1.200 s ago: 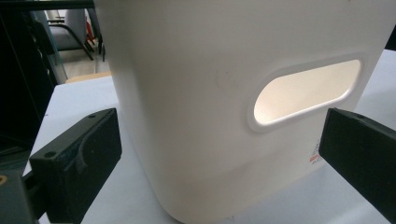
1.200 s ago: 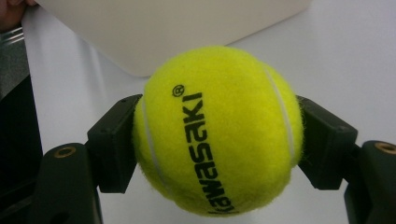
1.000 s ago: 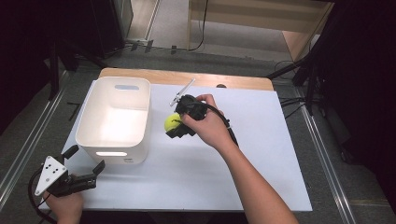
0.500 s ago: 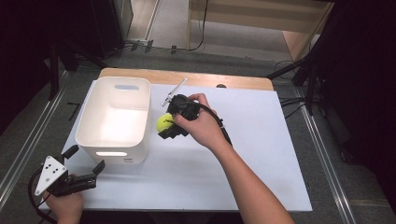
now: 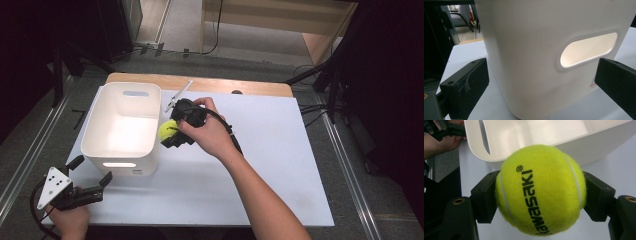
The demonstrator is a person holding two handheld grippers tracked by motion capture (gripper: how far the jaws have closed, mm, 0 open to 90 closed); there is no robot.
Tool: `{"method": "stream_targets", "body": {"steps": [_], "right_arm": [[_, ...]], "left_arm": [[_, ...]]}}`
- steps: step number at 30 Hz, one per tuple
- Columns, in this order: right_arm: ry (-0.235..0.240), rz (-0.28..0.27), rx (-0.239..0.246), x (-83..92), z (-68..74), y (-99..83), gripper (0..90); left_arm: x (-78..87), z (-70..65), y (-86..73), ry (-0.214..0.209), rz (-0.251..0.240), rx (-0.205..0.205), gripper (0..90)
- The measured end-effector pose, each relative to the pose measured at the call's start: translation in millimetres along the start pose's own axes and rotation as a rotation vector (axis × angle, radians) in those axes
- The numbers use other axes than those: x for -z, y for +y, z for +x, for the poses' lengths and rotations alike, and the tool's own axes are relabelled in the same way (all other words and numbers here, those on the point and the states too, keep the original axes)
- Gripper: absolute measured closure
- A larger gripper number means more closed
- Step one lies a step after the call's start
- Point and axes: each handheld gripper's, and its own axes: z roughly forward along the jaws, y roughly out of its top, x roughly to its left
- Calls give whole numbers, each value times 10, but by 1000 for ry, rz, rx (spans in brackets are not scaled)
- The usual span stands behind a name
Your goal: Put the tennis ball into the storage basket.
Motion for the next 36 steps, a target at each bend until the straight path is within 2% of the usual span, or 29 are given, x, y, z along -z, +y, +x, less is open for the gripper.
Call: {"method": "stream_targets", "body": {"steps": [11,13,14,18,36], "right_arm": [[-10,-5,7,44,36,88,238],[4,-9,13,47,42,103,238],[-10,-7,13,54,43,110,238],[-9,-7,13,60,57,138,238],[-7,-20,43,33,132,293,238]], "left_arm": [[-6,-1,0,-2,-3,2,0],[-4,-1,1,0,0,2,0],[-7,-1,0,-1,-3,3,0],[-8,-1,0,0,-3,3,0],[-6,4,2,1,0,2,0]]}}
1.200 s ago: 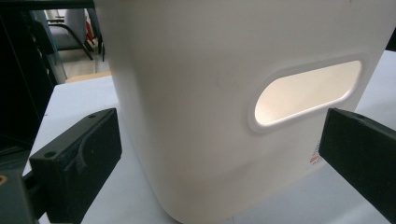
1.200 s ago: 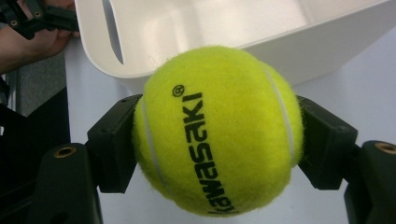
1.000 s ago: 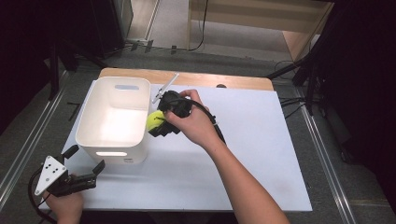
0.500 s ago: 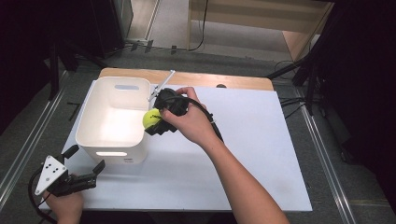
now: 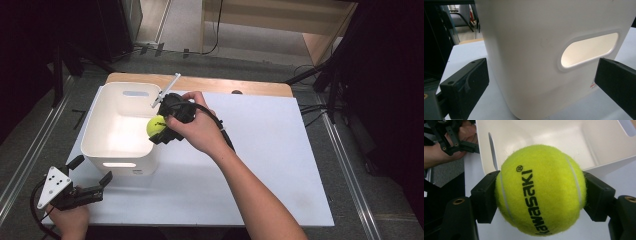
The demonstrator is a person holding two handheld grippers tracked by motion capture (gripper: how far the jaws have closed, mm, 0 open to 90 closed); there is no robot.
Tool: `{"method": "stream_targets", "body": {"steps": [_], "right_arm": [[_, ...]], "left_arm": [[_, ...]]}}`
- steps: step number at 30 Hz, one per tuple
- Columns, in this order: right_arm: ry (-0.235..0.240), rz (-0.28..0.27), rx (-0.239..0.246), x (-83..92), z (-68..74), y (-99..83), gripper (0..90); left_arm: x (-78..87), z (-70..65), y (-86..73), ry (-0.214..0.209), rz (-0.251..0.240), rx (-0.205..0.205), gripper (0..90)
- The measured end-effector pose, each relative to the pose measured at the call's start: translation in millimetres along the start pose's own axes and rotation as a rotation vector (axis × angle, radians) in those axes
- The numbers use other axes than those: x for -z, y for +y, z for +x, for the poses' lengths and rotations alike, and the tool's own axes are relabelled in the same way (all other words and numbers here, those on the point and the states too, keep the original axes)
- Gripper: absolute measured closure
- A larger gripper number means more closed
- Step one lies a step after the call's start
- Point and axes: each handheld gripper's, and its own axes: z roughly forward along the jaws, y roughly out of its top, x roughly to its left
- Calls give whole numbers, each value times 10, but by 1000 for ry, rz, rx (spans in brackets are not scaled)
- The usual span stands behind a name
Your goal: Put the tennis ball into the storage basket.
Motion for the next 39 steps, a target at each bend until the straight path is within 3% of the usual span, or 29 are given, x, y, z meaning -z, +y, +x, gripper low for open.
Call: {"method": "stream_targets", "body": {"steps": [28,31,39], "right_arm": [[6,-55,8,-145,83,152,238],[13,-65,26,-177,83,170,238],[14,-57,20,-249,107,197,238]], "left_arm": [[0,2,3,-2,3,0,0],[0,1,2,-3,-1,3,0],[-2,3,1,-4,-3,4,0]]}}
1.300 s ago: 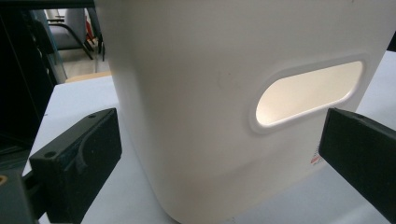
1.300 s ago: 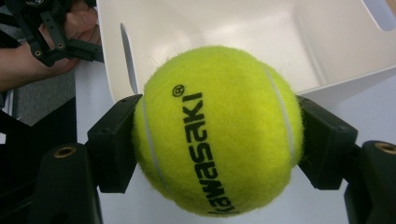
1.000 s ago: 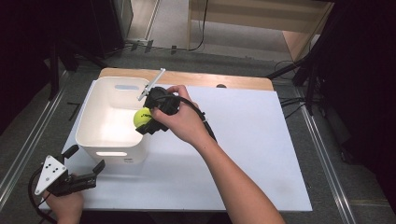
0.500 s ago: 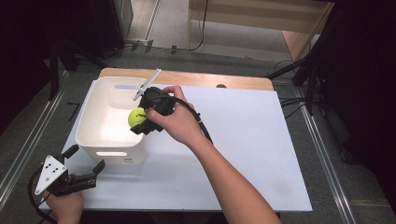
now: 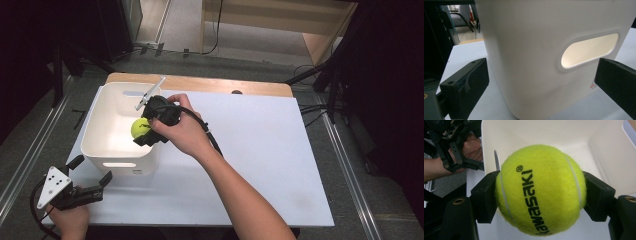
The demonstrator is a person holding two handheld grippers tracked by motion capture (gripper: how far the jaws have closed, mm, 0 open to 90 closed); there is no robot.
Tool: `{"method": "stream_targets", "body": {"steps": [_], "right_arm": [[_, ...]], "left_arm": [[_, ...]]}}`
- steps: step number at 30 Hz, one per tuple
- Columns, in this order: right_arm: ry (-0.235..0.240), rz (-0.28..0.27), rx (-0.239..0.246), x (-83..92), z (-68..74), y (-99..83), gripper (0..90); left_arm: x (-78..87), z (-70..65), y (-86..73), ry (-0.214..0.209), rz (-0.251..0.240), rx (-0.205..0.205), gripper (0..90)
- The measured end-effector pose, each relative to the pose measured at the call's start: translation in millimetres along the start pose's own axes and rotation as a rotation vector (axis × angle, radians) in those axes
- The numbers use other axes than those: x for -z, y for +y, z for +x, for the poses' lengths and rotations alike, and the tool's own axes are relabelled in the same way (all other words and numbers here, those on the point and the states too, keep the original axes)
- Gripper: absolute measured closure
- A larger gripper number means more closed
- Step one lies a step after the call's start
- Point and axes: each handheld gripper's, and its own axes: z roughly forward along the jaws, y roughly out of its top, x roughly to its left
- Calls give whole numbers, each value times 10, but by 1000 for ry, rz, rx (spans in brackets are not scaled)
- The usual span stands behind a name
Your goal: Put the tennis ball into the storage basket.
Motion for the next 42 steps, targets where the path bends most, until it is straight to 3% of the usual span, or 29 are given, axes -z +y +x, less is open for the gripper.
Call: {"method": "stream_targets", "body": {"steps": [5,8,9,42], "right_arm": [[1,4,-6,-34,19,12,238],[2,-4,13,-66,12,21,238],[2,6,-3,-72,23,22,237],[3,89,13,-404,22,39,237]], "left_arm": [[-1,0,0,0,0,0,0],[-1,0,0,0,0,0,0],[0,-1,0,0,0,1,0],[-5,2,1,0,-1,1,0]]}}
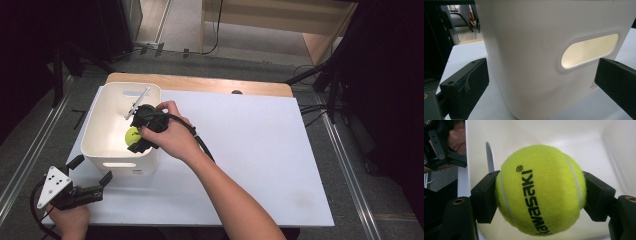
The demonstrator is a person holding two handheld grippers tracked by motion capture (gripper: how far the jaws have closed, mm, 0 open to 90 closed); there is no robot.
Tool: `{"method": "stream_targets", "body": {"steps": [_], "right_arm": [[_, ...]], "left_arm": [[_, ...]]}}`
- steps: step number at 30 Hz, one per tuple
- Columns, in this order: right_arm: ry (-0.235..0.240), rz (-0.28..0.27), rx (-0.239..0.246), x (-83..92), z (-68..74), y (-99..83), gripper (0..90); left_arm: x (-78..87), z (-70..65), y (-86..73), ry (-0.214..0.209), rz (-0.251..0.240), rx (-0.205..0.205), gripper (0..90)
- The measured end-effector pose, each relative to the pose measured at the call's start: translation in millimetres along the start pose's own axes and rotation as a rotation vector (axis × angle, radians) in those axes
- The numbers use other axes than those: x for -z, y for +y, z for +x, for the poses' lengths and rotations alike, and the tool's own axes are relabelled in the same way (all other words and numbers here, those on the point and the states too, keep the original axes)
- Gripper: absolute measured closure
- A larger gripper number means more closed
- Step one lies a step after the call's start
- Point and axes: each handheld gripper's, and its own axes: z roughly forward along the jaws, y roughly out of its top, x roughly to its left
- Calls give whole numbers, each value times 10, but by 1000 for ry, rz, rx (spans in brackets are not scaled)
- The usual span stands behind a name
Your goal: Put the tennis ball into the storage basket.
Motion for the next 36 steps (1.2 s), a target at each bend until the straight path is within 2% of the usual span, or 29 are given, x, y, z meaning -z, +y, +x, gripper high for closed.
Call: {"method": "stream_targets", "body": {"steps": [7,11,15,19,21,23,29,34,36], "right_arm": [[-5,19,4,-49,16,14,236],[-12,54,-2,-70,27,13,233],[-42,68,9,-65,39,10,203],[-42,49,-6,16,63,21,156],[-59,39,-1,53,76,22,151],[-63,32,3,86,86,15,98],[-100,2,-6,222,102,-32,97],[-126,-45,-13,331,92,-93,79],[-133,-56,-1,351,85,-119,0]], "left_arm": [[0,1,0,1,0,1,0],[0,2,0,1,0,0,0],[0,2,0,0,0,1,0],[-2,1,0,2,1,2,0],[-2,1,0,2,-1,0,0],[-2,1,0,2,-1,1,0],[-3,-1,0,2,-1,0,0],[-3,0,0,2,0,1,0],[-5,-1,0,1,1,0,0]]}}
